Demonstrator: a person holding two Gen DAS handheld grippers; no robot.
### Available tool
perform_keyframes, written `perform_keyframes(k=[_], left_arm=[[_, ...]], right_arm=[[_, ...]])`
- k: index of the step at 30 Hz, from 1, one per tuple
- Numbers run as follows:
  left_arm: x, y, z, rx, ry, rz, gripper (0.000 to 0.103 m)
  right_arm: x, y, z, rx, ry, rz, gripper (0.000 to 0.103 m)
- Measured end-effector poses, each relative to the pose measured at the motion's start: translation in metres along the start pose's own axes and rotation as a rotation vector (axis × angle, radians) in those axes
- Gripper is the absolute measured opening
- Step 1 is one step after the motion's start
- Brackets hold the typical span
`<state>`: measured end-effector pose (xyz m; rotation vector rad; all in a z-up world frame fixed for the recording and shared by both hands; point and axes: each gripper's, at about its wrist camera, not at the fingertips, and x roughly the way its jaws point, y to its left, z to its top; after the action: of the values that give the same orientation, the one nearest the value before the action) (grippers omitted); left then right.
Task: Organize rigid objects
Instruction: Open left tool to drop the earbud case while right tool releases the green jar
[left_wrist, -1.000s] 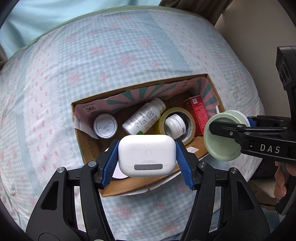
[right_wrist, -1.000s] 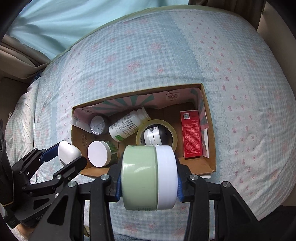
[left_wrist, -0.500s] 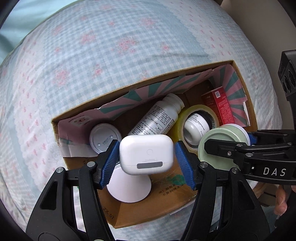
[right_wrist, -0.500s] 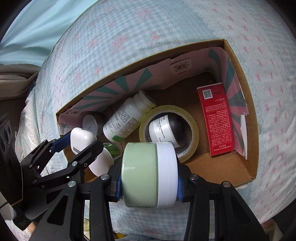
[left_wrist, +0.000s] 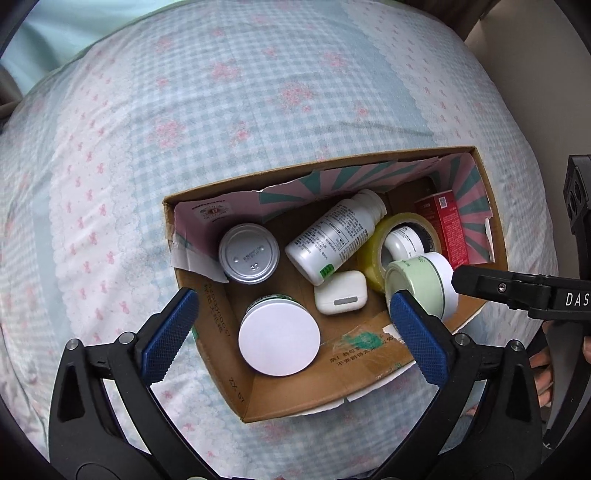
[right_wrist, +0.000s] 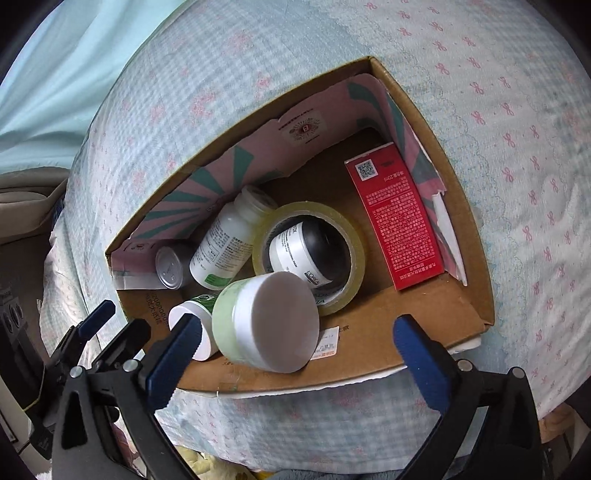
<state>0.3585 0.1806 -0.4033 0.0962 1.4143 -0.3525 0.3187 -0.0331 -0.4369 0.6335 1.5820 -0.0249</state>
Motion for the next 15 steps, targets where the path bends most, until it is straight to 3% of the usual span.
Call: perform_keyframes(k=[15], left_arm=[[-0.083,-0.025,-0.035,-0.013,-0.151,0.048,0.103]], right_arm=[[-0.070,0.016,-0.036,-0.107,-0.124,-0.003,0.103]])
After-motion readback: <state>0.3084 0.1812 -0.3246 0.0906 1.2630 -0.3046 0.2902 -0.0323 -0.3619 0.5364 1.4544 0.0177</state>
